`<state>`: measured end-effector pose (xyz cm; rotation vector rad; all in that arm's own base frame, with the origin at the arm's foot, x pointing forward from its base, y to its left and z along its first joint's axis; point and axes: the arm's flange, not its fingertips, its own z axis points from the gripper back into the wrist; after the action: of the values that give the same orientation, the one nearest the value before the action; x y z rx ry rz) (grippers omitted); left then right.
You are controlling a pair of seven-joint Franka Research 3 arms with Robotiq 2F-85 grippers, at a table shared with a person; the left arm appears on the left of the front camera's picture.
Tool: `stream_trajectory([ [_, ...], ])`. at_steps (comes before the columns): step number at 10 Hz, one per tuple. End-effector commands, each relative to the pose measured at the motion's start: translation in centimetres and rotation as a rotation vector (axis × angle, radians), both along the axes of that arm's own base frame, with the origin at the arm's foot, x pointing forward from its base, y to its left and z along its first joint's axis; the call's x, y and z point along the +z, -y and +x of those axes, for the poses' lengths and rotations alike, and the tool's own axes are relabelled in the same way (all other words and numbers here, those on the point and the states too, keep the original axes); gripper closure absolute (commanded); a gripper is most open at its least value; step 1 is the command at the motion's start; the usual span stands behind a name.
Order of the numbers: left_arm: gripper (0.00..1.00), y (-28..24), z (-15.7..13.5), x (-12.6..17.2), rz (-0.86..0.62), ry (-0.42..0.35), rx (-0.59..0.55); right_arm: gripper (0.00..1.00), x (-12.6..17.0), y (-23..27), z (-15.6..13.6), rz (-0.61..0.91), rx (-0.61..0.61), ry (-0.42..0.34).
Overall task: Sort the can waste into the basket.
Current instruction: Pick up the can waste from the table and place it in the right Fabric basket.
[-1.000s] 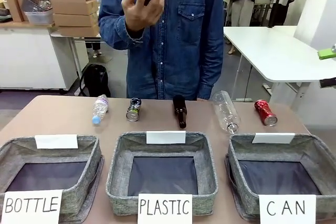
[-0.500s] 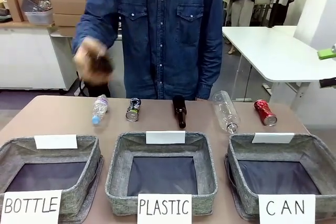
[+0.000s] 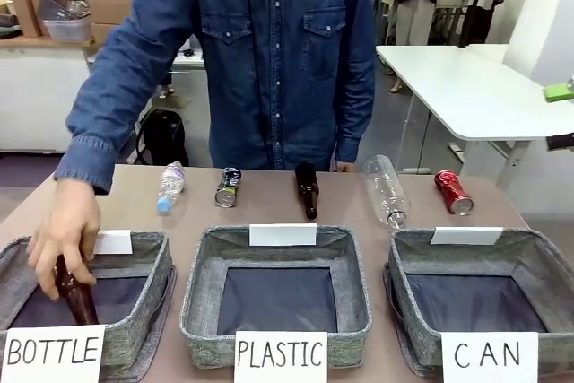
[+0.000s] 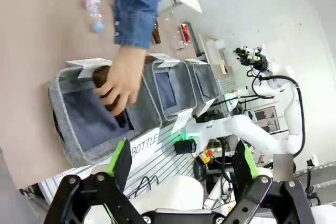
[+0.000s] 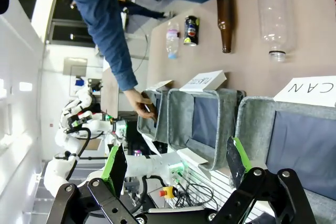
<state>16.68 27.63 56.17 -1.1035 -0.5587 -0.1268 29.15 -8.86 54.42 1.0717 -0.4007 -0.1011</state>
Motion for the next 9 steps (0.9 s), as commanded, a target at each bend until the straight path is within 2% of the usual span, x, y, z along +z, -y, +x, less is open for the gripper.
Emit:
stream_trajectory([
  [1,0.0,2.1,2.1,-0.7,-0.01,0.003,-0.068,0.0,0.1,0.1,0.2,0.002,0.013,0.029],
  [4,0.0,2.9,4.2,0.0,0.014,-0.03,-0.097,0.0,0.1,0.1,0.2,0.002,0.013,0.029],
  [8,0.0,4.3,5.4,0.5,0.06,-0.051,-0.13,0.0,0.1,0.1,0.2,0.002,0.013,0.029],
  [9,0.0,4.0,5.6,0.5,0.037,-0.035,-0.145,0.0,0.1,0.1,0.2,0.002,0.013,0.029],
])
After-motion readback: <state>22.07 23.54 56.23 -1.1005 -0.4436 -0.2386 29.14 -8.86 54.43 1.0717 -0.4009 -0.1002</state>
